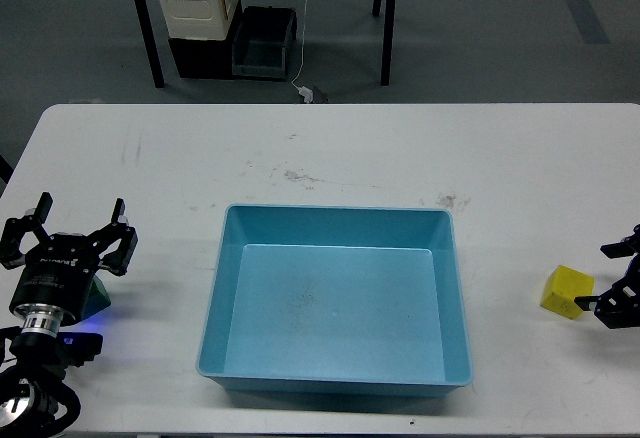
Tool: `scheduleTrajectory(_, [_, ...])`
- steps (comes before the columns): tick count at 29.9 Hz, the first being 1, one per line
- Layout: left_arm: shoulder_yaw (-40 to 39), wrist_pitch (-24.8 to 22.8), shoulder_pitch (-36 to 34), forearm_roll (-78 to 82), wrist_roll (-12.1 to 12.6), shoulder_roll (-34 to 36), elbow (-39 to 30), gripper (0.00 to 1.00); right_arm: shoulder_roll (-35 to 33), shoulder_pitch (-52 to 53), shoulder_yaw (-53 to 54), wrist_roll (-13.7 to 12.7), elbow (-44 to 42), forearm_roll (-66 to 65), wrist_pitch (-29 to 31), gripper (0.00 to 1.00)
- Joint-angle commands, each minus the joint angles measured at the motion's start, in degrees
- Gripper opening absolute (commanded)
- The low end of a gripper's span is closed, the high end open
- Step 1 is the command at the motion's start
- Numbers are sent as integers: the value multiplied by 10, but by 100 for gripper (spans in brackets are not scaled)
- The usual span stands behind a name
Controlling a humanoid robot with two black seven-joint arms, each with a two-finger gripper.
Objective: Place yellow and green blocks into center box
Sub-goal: 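Lower the right gripper onto the yellow cube and close on it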
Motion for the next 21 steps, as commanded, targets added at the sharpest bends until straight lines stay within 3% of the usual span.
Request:
scheduleTrajectory(1, [0,0,0,0,0,0,1,100,17,-1,0,0,-8,1,1,99])
scheduleTrajectory(12, [0,0,0,0,0,0,3,100,46,-13,0,0,-32,3,20,98])
scheduleTrajectory(21, [-1,0,-1,0,0,-9,11,100,47,-28,1,0,-28,1,20,91])
